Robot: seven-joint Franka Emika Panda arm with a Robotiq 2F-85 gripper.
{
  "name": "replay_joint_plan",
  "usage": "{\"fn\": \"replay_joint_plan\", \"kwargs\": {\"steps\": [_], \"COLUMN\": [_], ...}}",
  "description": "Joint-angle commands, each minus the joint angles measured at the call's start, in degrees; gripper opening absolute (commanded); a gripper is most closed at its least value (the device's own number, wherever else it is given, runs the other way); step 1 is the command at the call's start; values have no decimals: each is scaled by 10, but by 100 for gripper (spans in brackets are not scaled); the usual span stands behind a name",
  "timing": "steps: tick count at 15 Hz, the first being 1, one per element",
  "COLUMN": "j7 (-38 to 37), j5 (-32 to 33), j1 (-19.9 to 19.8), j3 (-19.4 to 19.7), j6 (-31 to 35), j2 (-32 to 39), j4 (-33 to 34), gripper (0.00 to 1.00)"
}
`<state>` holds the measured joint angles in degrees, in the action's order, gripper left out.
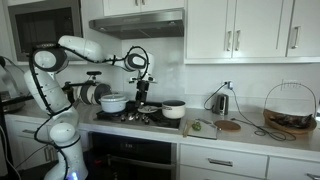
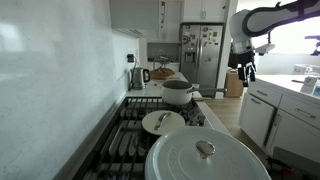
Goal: Move the pot to the left.
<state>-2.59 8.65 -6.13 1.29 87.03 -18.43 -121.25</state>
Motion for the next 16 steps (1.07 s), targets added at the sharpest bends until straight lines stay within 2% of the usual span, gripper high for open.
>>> {"fn": "replay_joint_plan", "kwargs": {"steps": [1, 7, 16], "j7": [8, 25, 65], "j5": [5, 16, 35], "j1": [16, 36, 48], "j3": [2, -4, -6], "j6": [-4, 20, 113], "j2": [15, 44, 130], "j4": [20, 39, 85], "gripper": [100, 100, 100]}}
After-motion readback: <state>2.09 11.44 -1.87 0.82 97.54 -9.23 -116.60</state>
